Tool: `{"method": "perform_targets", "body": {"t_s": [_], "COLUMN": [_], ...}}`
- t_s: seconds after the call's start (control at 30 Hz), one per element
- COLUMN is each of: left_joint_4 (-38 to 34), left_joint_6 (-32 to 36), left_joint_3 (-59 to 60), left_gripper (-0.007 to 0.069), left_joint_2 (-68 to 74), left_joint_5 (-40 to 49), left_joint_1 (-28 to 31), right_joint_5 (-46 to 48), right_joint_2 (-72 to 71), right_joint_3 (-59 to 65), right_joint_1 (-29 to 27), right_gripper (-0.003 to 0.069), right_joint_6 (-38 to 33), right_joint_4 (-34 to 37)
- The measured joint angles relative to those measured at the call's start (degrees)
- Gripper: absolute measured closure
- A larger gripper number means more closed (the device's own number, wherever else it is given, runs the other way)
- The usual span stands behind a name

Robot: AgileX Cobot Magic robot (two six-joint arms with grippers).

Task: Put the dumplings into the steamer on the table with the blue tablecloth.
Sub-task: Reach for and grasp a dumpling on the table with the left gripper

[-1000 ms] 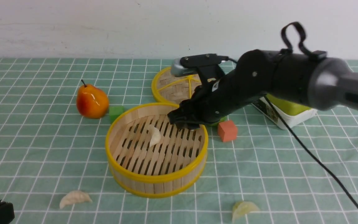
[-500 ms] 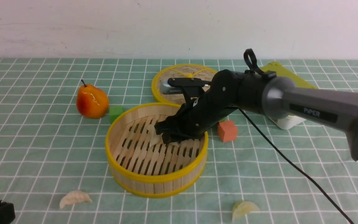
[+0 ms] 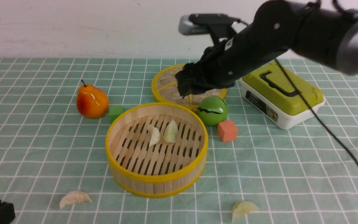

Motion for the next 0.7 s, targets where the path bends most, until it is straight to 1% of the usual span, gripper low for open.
{"method": "perform_targets", "body": {"t_s": [0.03,0.1,0.13,0.23,0.3,0.33,0.37,0.4,0.43,0.47,0.53,0.63,0.7], "left_joint_4": [0.00,0.00,0.00,0.00,0.22,1.51,2.87,3.18,4.53,7.53,11.29,13.66,13.79], "left_joint_6": [0.00,0.00,0.00,-1.15,-4.07,-8.08,-10.80,-11.35,-13.51,-17.52,-21.80,-23.69,-23.76], "left_joint_3": [0.00,0.00,0.00,0.00,0.00,0.00,-0.09,-0.14,-0.65,-2.07,-5.69,-11.59,-15.32], "left_gripper": [0.0631,0.0629,0.0629,0.0629,0.0628,0.0628,0.0628,0.0628,0.0628,0.0628,0.0628,0.0628,0.0628], "left_joint_2": [0.00,0.00,0.00,0.00,0.18,1.26,2.69,3.44,5.29,9.39,18.22,28.92,36.30], "left_joint_5": [0.00,0.00,-0.07,0.00,0.43,1.54,2.69,2.97,4.76,7.37,10.76,13.19,14.18], "left_joint_1": [0.00,0.00,0.00,0.00,0.00,0.00,0.00,0.00,0.00,0.00,0.00,0.00,0.00], "right_joint_5": [2.06,3.88,5.50,7.83,8.80,9.16,9.16,9.16,9.16,9.16,9.16,9.23,9.23], "right_joint_2": [-3.62,-6.52,-8.54,-12.74,-15.67,-18.95,-21.16,-21.16,-23.53,-27.42,-32.14,-37.91,-40.06], "right_joint_3": [0.00,0.00,0.06,1.32,3.19,5.67,7.49,7.87,9.89,12.96,18.61,27.12,32.99], "right_joint_1": [-0.29,-0.45,-0.51,-0.51,-0.51,-0.51,-0.51,-0.51,-0.51,-0.51,-0.51,-0.51,-0.51], "right_gripper": [0.0279,0.0314,0.0345,0.0395,0.0428,0.0451,0.0459,0.0461,0.0469,0.0477,0.0486,0.0506,0.0530], "right_joint_6": [0.00,0.00,0.00,0.00,0.00,0.00,0.00,0.00,0.00,0.00,0.00,-0.05,-0.19], "right_joint_4": [-3.14,-6.50,-8.12,-9.93,-10.32,-10.90,-11.51,-11.65,-12.44,-13.64,-15.02,-15.95,-16.16]}}
